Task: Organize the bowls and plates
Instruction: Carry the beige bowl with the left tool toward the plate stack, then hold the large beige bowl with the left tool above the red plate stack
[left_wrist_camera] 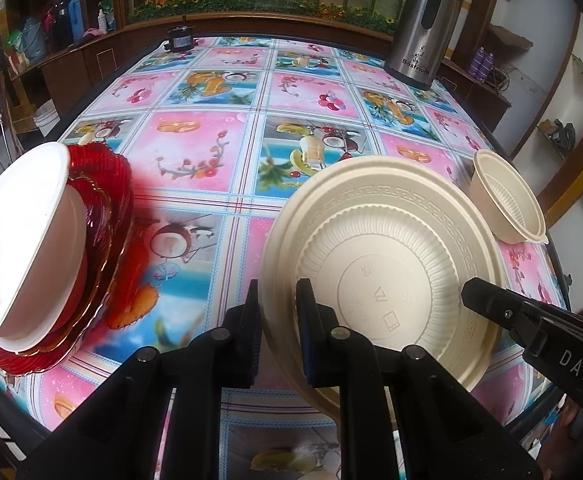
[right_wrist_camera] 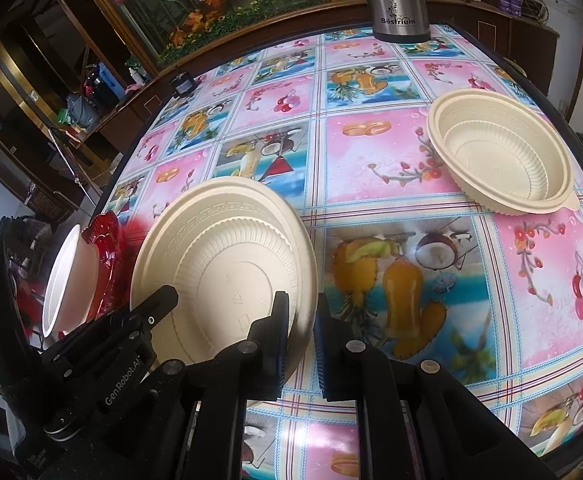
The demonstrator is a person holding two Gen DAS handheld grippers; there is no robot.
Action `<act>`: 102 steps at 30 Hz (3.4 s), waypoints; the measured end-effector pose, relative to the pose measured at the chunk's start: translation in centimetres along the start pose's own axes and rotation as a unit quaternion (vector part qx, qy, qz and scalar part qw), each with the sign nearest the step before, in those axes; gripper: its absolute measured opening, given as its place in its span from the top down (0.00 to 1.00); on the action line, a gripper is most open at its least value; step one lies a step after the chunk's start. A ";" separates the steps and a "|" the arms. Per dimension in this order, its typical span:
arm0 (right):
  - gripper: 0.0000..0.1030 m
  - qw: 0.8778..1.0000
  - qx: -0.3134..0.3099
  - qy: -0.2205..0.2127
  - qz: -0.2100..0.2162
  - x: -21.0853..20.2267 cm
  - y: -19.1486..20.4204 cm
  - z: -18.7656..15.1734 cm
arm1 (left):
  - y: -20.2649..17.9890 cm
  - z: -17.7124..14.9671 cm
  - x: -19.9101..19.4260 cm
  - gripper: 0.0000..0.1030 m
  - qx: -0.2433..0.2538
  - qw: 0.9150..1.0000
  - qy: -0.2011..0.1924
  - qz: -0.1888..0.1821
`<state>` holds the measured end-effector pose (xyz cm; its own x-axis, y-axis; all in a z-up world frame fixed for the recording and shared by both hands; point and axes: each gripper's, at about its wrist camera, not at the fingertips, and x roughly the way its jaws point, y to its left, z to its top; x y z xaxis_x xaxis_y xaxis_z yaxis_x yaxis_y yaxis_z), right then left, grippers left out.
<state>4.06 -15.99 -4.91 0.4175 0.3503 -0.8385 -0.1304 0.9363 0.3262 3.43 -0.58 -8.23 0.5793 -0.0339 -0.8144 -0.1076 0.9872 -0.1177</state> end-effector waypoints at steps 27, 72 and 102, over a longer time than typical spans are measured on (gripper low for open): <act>0.89 0.999 -0.024 -0.023 0.017 -1.8 2.5 -0.5 | 1.9 -0.2 -3.9 0.87 -0.012 0.999 -0.038 -0.006; 0.89 0.988 -0.122 -0.068 0.069 -3.9 13.1 1.8 | 10.5 1.9 -10.2 0.87 -0.093 0.987 -0.127 0.037; 0.88 0.975 -0.185 -0.017 0.120 2.1 23.8 3.1 | 19.3 1.7 -9.3 0.87 -0.178 0.971 -0.126 0.103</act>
<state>4.66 6.98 2.45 0.3635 0.5656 -0.7402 -0.5417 0.7748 0.3260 -2.68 19.05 -1.98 0.6899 0.2411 -0.6826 -0.4881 0.8512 -0.1927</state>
